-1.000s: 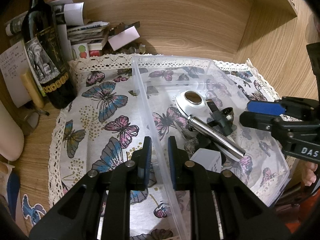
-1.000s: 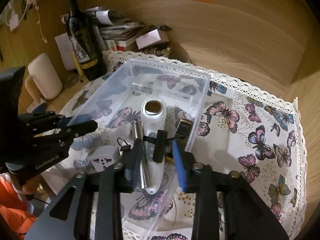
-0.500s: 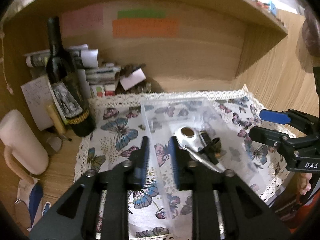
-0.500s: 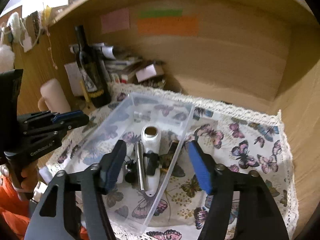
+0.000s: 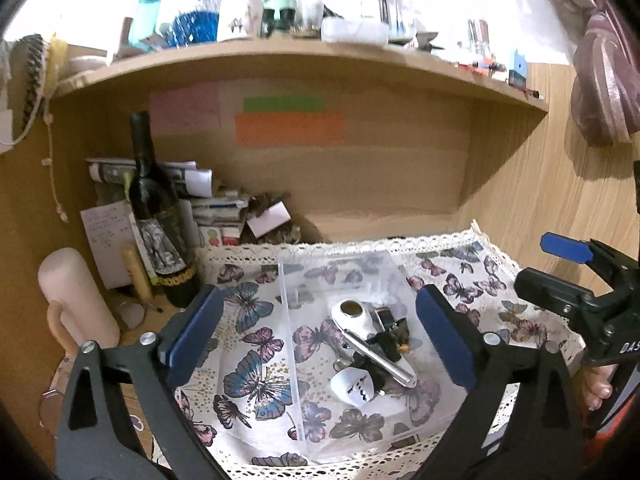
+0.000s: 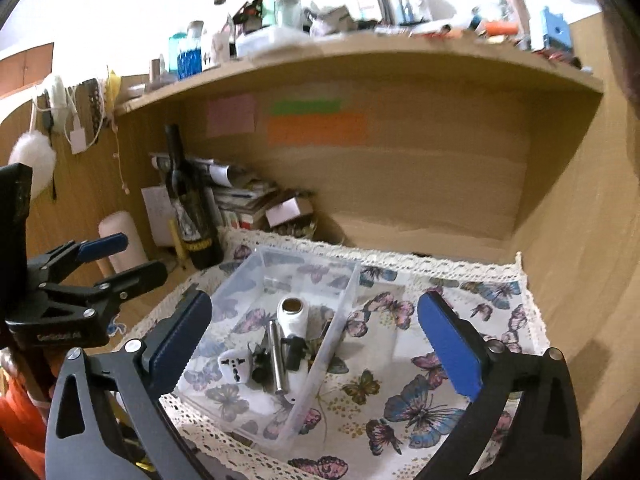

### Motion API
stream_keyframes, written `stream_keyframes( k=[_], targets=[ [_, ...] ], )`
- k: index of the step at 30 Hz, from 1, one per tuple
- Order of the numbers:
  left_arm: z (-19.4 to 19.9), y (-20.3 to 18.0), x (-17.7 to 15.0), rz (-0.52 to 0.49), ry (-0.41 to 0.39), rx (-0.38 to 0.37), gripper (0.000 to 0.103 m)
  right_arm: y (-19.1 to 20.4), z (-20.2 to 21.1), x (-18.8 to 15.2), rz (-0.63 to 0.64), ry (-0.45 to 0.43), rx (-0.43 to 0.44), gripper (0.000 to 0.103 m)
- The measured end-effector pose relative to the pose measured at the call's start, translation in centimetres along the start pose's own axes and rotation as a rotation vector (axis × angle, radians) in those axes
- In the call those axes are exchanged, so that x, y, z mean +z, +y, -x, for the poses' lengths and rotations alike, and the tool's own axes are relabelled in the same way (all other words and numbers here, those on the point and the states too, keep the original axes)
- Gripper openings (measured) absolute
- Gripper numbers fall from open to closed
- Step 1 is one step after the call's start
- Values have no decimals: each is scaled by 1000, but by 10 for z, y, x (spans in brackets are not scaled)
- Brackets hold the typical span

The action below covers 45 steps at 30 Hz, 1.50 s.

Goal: Organize rigid objects

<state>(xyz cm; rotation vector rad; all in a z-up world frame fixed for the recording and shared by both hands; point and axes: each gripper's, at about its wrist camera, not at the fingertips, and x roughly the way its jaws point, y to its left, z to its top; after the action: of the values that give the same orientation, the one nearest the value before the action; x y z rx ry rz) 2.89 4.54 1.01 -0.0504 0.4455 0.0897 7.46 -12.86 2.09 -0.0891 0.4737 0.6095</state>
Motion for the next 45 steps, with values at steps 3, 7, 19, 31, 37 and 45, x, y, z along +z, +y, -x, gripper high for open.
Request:
stream_keyframes(
  k=[3,7,19,31,37,45],
  targets=[
    [8,-4,0,7,-24,28,101,-2,9,-1,-4,-26,-1,103],
    [17,-7,1,16,-49,44,102,-3,18,-3,-12,-45,3,103],
    [25,-16,0,-13,-81,58,103,-8,24,-6,-53,-52,7,103],
    [25,-15,2,-12,-89,55,103,-4,26,-5,-54,-62,-3,103],
    [28,-17,2,-18,-99,54,103,-4,26,-5,-55,-63,-3,103],
    [28,-18,2,-19,-99,51,103,-4,27,-5,-55,-65,-4,103]
  ],
)
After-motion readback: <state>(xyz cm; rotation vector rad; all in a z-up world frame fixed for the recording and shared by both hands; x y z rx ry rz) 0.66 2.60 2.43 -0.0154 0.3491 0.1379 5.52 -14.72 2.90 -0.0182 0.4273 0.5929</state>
